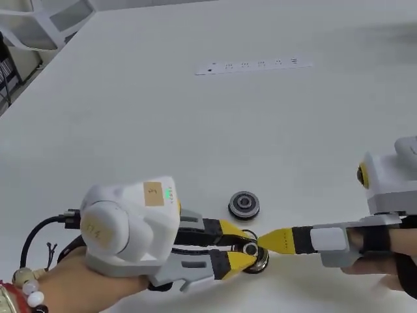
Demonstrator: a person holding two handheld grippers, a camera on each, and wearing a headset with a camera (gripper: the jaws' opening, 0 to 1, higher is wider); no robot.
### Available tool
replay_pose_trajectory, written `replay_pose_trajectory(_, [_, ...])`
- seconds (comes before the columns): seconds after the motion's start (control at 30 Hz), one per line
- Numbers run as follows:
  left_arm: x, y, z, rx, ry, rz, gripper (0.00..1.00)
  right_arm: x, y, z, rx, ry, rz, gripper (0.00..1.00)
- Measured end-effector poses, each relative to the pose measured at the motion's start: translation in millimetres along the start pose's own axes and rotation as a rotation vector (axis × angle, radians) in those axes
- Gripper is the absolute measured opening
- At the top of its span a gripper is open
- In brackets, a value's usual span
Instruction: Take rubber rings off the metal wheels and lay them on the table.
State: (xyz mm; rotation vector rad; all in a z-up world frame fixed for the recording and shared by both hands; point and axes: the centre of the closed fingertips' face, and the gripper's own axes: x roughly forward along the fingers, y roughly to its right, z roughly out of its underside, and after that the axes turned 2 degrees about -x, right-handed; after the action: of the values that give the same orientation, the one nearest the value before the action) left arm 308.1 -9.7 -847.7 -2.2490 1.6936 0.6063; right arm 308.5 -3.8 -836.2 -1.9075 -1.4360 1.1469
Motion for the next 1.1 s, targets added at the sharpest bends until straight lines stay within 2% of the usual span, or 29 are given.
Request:
replay_pose_trajectory(0.17, [0.1,0.8,-0.1,0.016,-0.009,-0.001,0.14,0.2,0.5,1.5,-0.011,-0.008,0.009,0.00])
replay_pose_trajectory(0.43, [0.2,1.2,-0.4,0.008,-0.019,0.006,0.15,-0.4,3.0,4.1,-0.020,-0.022,0.029,0.00])
replay_pose_trajectory(0.57, [0.1,3.2,-0.8,0.030,-0.029,0.013,0.17,-1.3,3.1,5.0,-0.020,-0.027,0.031,0.00])
replay_pose_trajectory(0.67, [-0.4,3.9,-0.9,0.023,-0.033,0.017,0.18,-2.3,4.0,5.3,-0.019,-0.029,0.037,0.00])
replay_pose_trajectory(0.83, [-5.0,4.9,-9.8,0.025,-0.017,0.023,0.19,-5.3,4.8,2.7,0.000,-0.017,0.039,0.00])
replay_pose_trajectory(0.97, [-9.0,7.1,-18.4,0.014,-0.002,0.025,0.30,-8.2,4.6,0.0,0.018,-0.001,0.037,0.00])
replay_pose_trajectory(1.1, [-13.0,12.2,-24.4,0.030,-0.009,0.040,0.35,-9.7,3.9,0.2,0.017,-0.002,0.039,0.00])
